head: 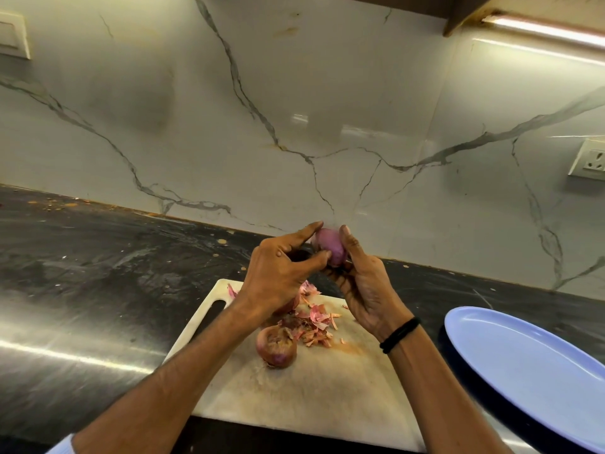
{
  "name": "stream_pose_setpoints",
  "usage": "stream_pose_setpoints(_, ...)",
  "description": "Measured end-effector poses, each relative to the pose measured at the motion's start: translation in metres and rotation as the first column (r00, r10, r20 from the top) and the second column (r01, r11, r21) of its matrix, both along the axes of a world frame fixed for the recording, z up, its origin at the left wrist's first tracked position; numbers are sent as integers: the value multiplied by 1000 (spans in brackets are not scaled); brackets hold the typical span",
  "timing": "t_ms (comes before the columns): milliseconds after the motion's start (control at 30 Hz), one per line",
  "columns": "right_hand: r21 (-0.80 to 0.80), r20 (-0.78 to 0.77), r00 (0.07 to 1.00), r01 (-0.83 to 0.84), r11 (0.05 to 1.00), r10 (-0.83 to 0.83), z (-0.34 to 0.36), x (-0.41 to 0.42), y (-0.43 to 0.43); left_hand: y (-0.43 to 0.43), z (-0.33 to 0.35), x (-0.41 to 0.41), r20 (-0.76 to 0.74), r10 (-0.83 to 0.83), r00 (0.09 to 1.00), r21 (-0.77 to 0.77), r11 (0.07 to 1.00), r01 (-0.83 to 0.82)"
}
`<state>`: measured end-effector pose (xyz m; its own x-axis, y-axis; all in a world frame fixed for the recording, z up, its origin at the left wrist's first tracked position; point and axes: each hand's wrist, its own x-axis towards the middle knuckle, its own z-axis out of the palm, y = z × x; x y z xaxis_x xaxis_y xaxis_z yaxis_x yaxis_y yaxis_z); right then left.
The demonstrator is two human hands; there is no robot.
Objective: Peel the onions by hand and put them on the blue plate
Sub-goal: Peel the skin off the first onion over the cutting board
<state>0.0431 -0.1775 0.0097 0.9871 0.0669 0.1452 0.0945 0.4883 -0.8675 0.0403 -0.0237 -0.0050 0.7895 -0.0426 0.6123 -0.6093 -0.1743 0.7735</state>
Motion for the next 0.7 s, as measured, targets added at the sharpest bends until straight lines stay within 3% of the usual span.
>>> stream_pose_setpoints(700,-117,-5,997,70,991,-71,-3,1,1,3,-1,3,126,50,991,30,998,-54)
